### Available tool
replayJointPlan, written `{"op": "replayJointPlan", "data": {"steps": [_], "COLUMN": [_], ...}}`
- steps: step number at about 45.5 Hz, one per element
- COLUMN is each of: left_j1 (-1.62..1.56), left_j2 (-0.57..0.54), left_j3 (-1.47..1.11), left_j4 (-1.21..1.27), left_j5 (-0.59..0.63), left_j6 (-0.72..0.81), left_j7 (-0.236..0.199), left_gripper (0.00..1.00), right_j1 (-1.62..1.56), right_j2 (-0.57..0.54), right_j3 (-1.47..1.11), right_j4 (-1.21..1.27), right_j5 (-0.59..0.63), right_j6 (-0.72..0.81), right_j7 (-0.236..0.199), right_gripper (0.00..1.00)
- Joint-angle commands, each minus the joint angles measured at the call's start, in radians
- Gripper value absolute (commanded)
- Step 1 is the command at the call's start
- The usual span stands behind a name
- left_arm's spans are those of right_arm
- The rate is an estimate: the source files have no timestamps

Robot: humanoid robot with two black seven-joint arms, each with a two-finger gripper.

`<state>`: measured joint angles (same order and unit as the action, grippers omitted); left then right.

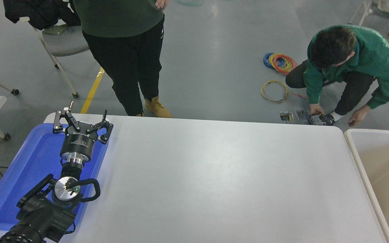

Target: Pick up paper ball place in dustbin

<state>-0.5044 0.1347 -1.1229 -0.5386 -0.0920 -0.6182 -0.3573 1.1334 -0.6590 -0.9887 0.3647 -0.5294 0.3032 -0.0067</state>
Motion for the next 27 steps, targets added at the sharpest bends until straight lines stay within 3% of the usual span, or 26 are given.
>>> {"op": "replayJointPlan", "data": {"steps": [1, 14, 27], "left_j1": [0.000, 0.000, 0.000], "left_j2": [-0.001, -0.001, -0.001], "left_j3": [0.000, 0.000, 0.000], "left_j4": [0.000, 0.000, 0.000], "left_j5": [0.000, 0.000, 0.000], "left_j6": [-0.002, 0.000, 0.000], "left_j7": [0.000, 0.000, 0.000], "left_gripper": [1.00, 1.00, 1.00], "right_j1": [-0.234, -0.328, -0.411], "right_j2": [0.010, 0.044, 0.090], "right_j3": [0.212, 0.335, 0.570], "right_j4": [-0.135, -0.162, -0.213], "right_j5": [0.028, 0.029, 0.029], "right_j6": [-0.091, -0.110, -0.220], "right_j7": [-0.006, -0.006, -0.019], "right_gripper": [0.00, 0.00, 0.00]}}
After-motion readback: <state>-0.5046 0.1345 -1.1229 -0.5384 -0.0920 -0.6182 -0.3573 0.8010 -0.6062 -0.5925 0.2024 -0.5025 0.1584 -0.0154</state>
